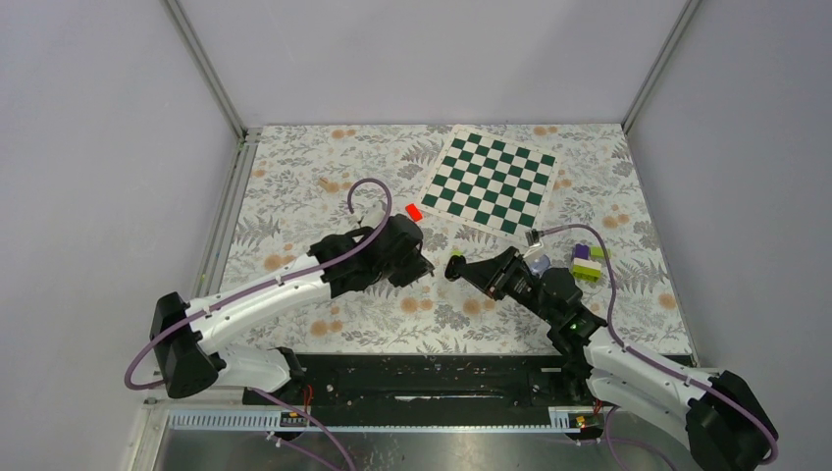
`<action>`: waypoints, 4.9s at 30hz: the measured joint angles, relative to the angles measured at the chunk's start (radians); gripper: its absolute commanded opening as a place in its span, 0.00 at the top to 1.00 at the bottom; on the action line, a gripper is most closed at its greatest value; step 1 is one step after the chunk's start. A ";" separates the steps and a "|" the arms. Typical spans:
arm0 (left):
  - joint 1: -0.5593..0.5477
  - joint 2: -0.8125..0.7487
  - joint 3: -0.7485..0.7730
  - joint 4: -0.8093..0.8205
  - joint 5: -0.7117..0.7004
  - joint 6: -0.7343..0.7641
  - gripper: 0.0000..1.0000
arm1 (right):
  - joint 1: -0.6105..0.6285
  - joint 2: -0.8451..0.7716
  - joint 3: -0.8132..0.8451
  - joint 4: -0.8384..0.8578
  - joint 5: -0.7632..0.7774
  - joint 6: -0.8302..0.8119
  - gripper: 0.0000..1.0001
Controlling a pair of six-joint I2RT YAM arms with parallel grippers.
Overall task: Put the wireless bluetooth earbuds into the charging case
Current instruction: Place the earbud in the charging case.
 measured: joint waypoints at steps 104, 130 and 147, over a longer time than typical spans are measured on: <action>-0.033 -0.420 -0.568 0.902 0.245 0.891 1.00 | -0.035 0.174 0.000 0.102 -0.307 0.445 1.00; -0.048 -0.377 -0.568 0.905 0.194 0.892 1.00 | -0.036 0.251 0.003 0.297 -0.298 0.539 1.00; -0.051 -0.375 -0.571 0.924 0.170 0.904 1.00 | -0.037 0.272 -0.003 0.357 -0.291 0.580 1.00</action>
